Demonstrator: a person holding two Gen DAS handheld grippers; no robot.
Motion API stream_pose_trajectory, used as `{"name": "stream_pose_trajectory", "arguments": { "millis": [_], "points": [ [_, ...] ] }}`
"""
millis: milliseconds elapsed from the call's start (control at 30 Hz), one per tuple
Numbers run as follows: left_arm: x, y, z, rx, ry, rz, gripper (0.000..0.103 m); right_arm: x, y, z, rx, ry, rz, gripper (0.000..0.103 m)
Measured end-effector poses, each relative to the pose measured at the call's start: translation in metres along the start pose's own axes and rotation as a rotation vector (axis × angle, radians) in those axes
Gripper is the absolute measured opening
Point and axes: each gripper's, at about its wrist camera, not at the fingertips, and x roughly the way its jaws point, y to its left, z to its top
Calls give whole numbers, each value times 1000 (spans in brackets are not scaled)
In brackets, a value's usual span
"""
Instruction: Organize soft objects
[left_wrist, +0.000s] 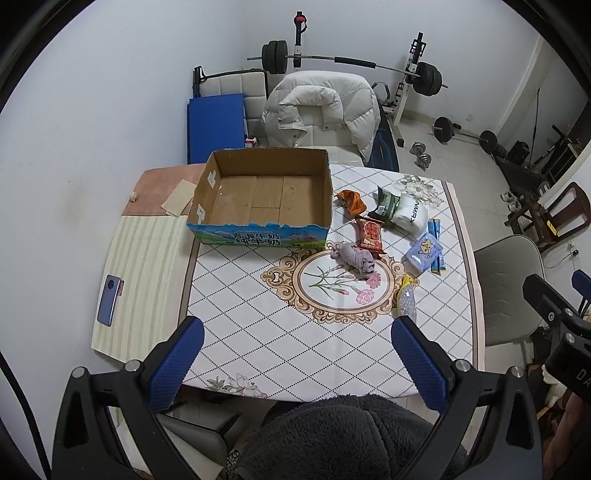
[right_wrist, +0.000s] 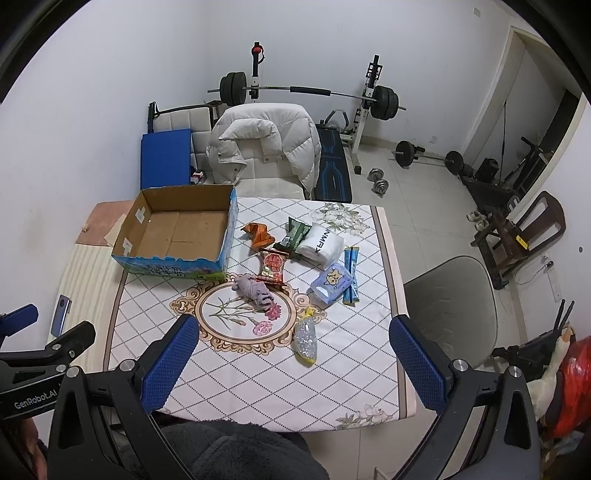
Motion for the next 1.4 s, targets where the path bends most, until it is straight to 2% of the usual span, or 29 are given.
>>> {"name": "stream_pose_trajectory", "arguments": {
  "millis": [1400],
  "points": [
    [-10, 4, -2, -7, -27, 4, 103, -4, 3, -9, 9, 4, 4, 103]
  ]
}}
